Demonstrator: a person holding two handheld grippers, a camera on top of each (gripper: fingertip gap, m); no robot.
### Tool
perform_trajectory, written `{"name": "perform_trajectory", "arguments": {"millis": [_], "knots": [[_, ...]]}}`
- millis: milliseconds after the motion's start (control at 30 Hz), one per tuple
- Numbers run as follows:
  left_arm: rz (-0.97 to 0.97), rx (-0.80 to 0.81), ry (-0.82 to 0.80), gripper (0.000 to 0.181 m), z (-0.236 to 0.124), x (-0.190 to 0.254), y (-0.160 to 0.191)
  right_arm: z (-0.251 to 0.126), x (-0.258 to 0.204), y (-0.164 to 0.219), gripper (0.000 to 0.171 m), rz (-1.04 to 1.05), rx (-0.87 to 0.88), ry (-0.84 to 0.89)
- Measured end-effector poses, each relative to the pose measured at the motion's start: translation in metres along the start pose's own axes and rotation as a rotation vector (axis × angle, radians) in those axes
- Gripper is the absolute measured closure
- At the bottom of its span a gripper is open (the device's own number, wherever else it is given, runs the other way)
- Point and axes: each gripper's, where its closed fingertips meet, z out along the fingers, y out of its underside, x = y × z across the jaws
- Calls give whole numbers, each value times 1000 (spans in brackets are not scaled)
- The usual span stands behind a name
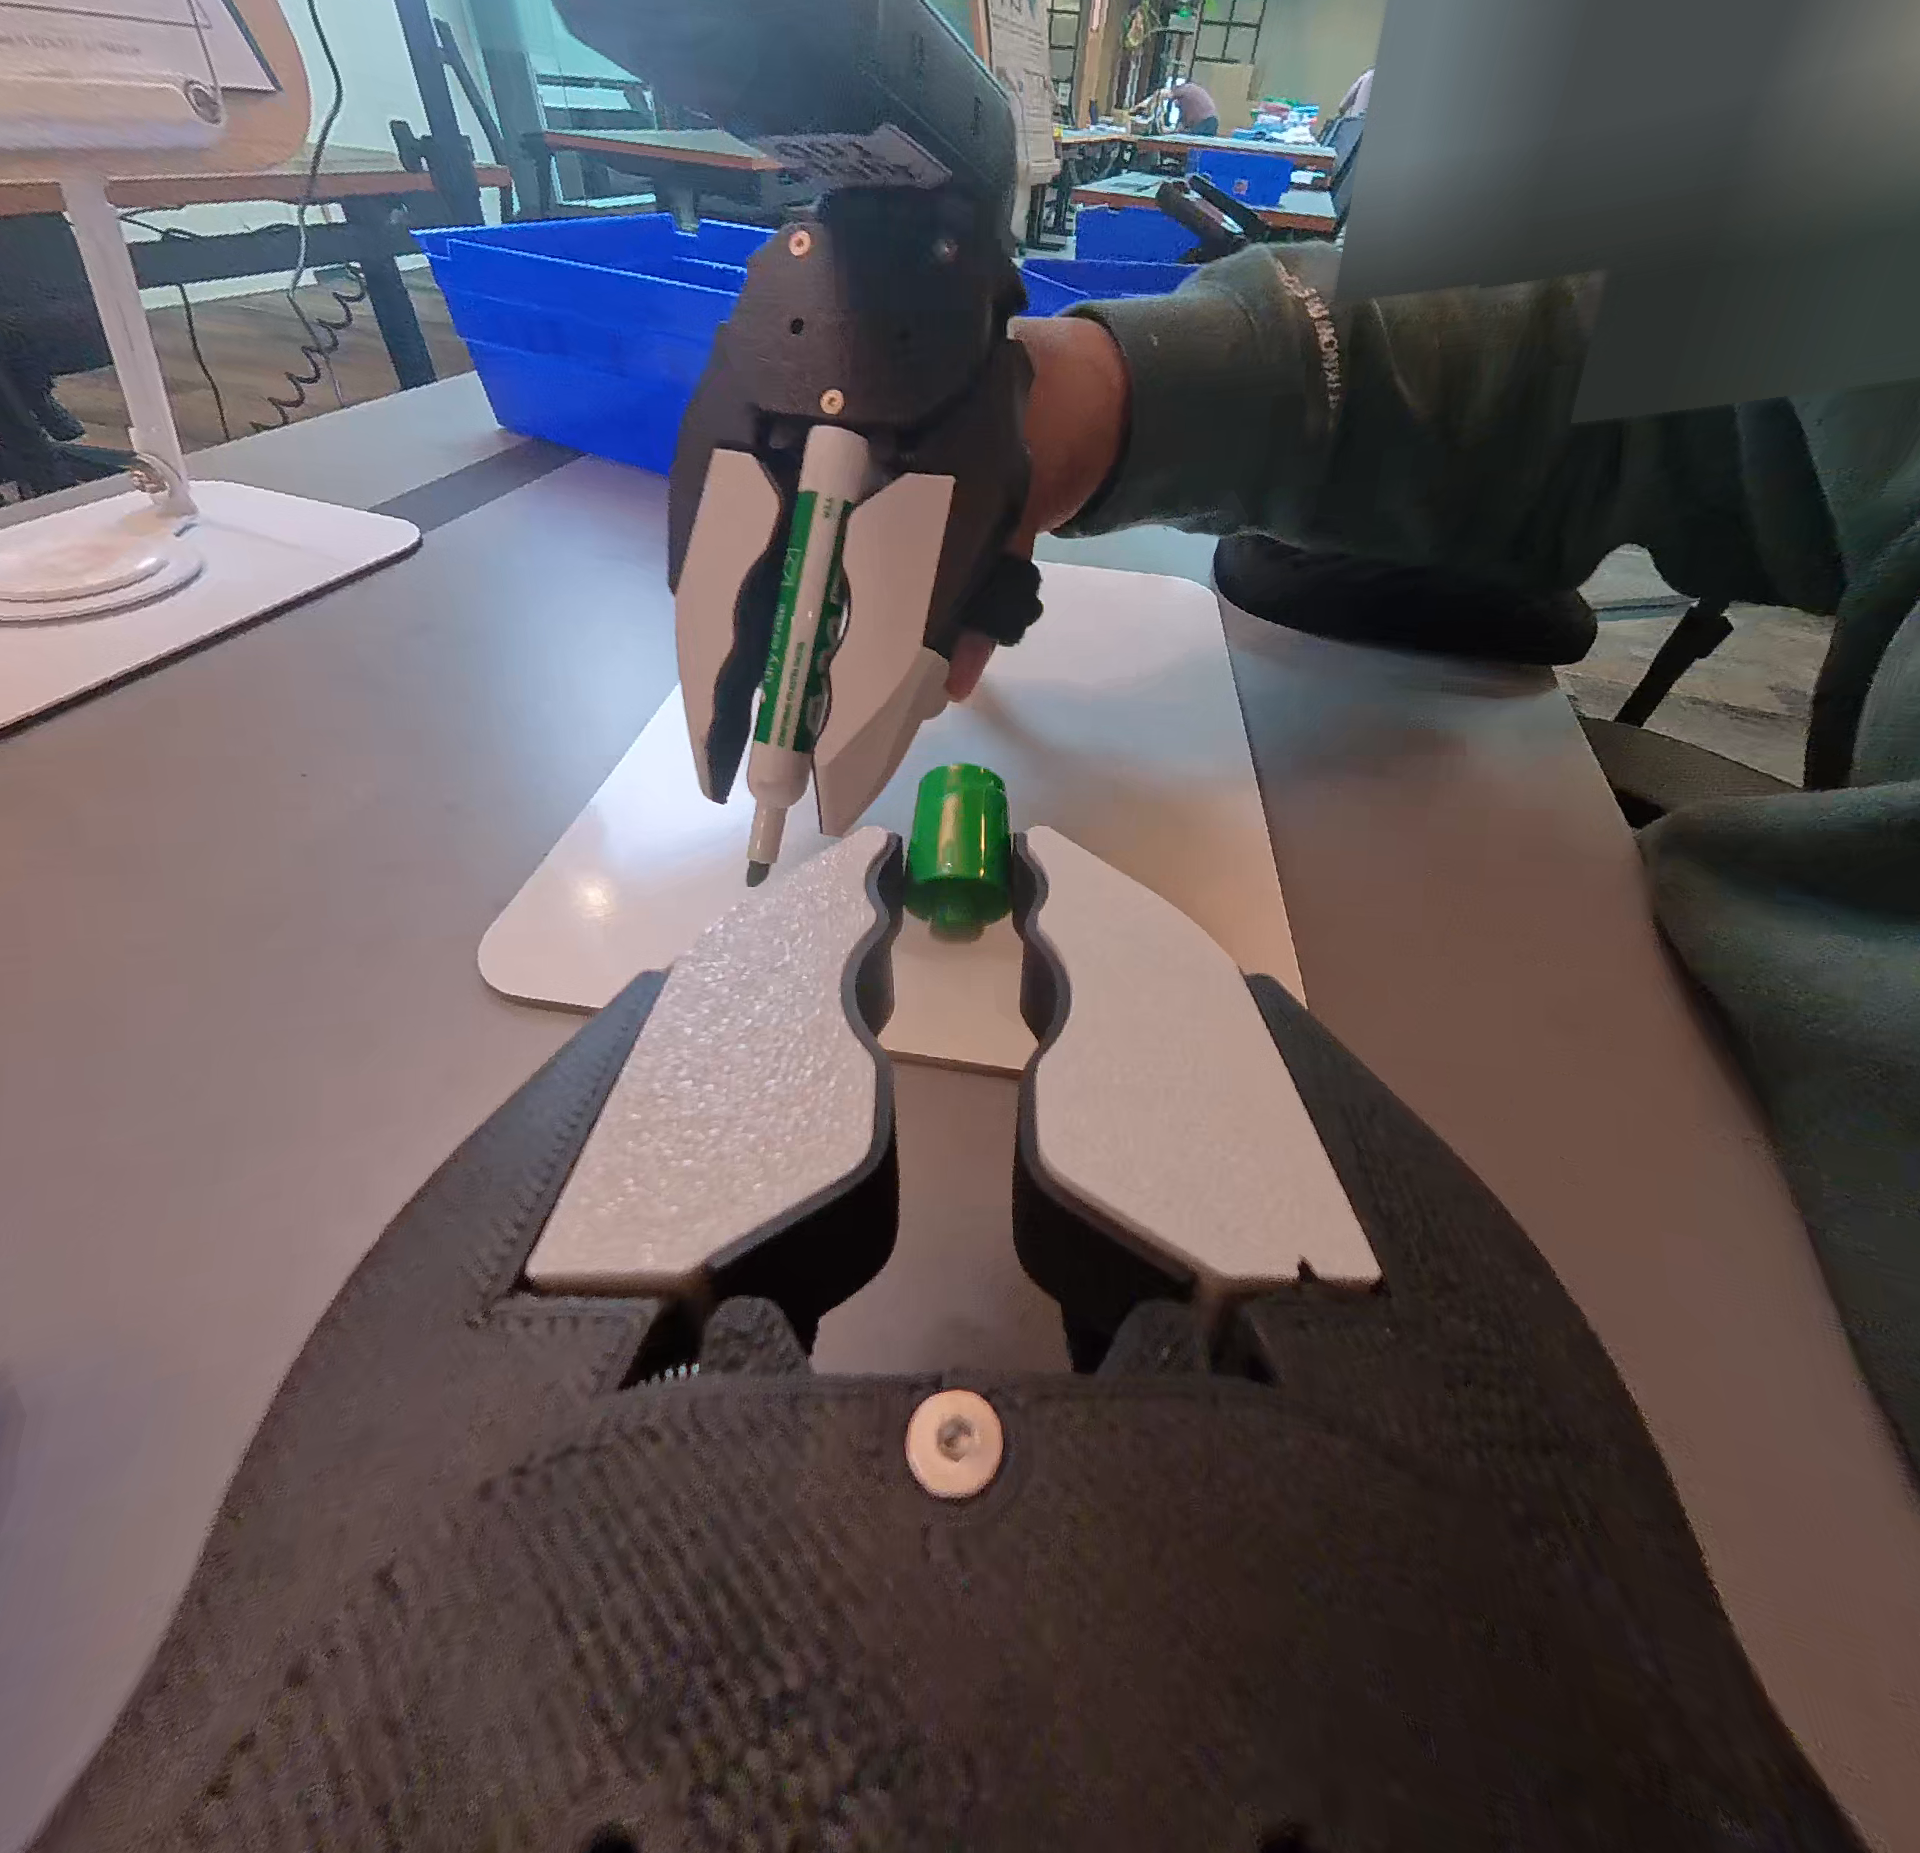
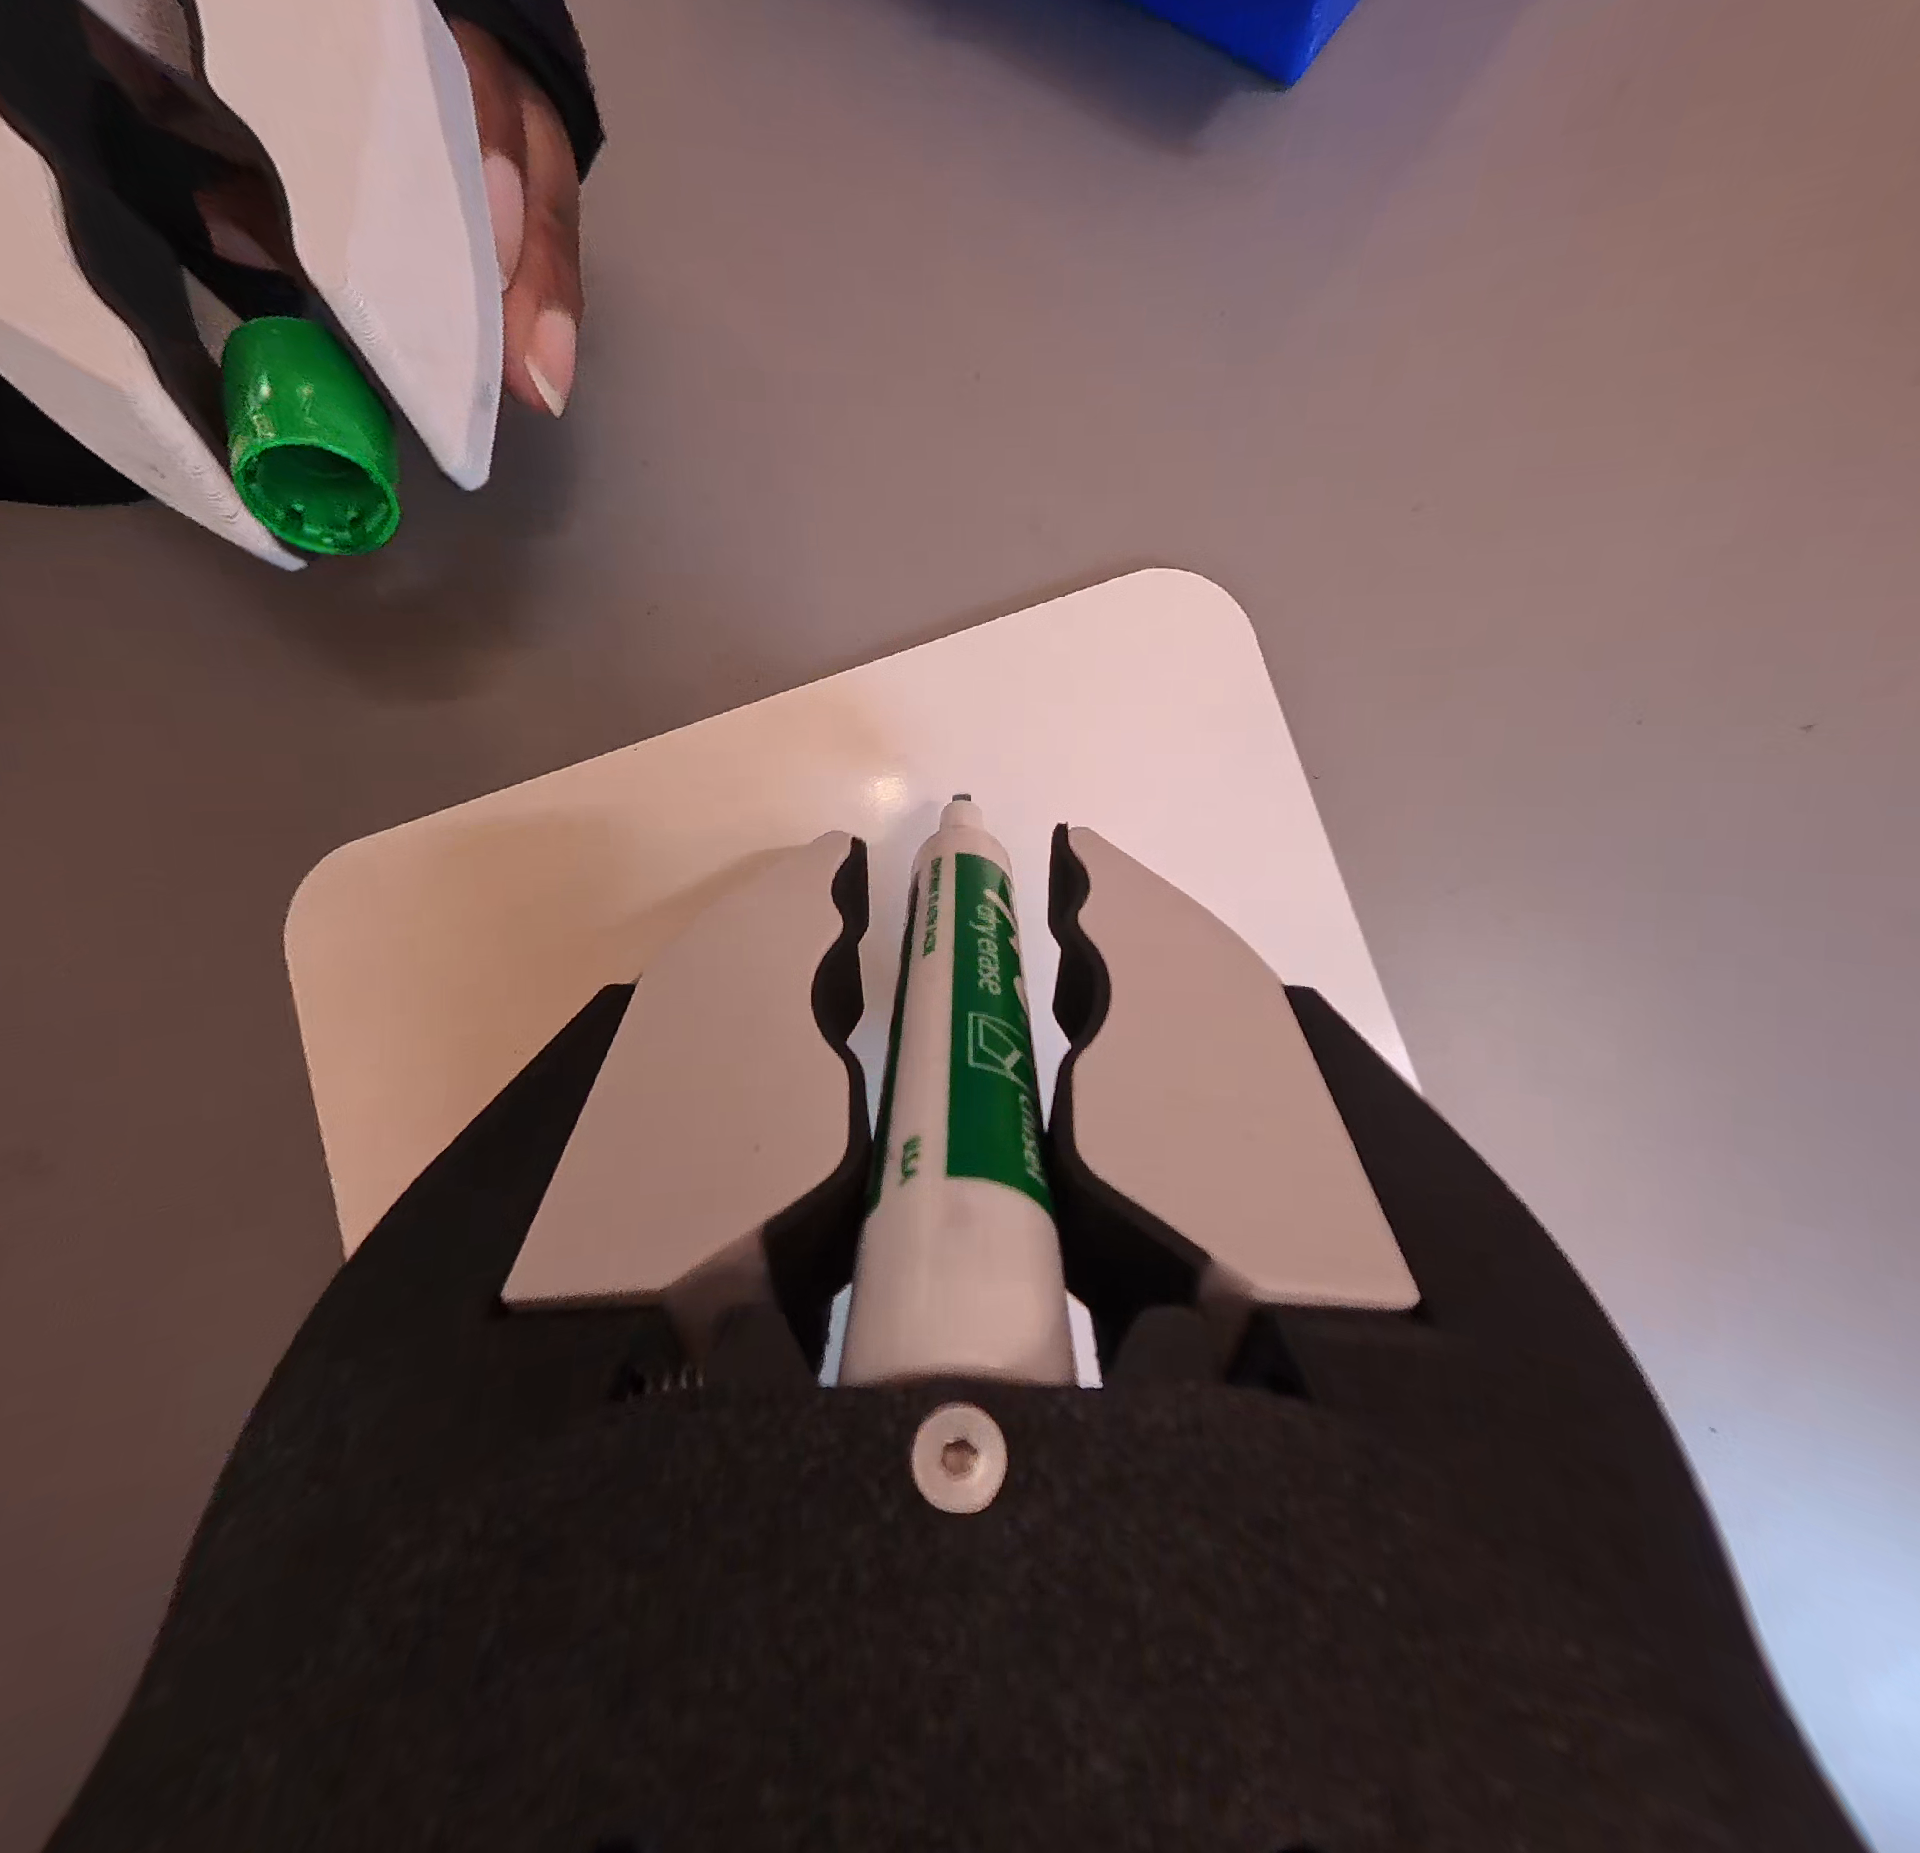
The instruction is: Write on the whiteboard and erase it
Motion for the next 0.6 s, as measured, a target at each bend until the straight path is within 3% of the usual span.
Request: {"name": "perform_trajectory", "arguments": {"millis": [600], "knots": [[-105, -3, 74, 162, 3, 2, 4, 0, 13, -4, 137, -56, -93, 3]]}}
